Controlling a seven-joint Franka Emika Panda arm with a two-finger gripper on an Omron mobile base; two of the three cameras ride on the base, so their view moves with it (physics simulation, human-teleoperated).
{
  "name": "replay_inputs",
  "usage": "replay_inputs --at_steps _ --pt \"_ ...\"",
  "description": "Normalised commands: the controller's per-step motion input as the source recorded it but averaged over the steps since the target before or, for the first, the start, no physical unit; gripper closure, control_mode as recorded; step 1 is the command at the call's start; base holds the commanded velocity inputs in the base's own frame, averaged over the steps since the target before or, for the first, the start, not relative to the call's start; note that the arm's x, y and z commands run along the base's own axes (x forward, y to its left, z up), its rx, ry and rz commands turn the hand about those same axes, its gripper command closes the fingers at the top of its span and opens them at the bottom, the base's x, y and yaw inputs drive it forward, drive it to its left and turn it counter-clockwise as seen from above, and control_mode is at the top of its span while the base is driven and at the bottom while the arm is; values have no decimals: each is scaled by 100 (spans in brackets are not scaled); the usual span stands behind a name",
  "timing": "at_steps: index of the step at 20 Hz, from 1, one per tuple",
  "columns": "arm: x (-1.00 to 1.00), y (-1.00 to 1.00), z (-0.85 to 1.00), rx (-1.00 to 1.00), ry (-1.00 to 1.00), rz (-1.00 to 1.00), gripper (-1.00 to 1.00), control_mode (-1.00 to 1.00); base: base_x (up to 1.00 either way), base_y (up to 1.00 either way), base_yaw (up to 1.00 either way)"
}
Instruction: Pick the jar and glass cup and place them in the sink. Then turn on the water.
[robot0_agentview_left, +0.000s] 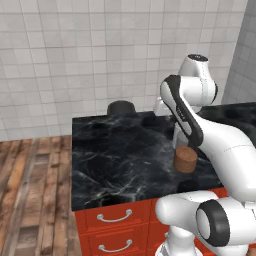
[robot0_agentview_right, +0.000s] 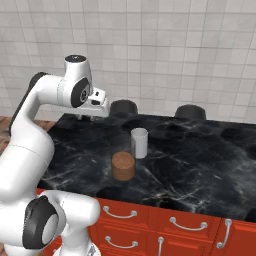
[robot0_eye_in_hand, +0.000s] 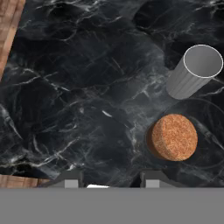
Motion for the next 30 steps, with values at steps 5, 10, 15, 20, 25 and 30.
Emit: replay_inputs --at_steps 5,10,15,20,25,30 --pt "-2 -4 -17 0 0 0 -100 -100 0 0 0" --pt "28 -9 -66 -9 3 3 -100 -100 0 0 0" --pt "4 -32 -73 -24 0 2 -100 -100 0 0 0" --pt "0 -53 -19 -8 0 0 -100 -100 0 0 0" --pt "20 -31 -6 0 1 1 -100 -100 0 0 0" --pt "34 -4 -17 0 4 2 -100 -100 0 0 0"
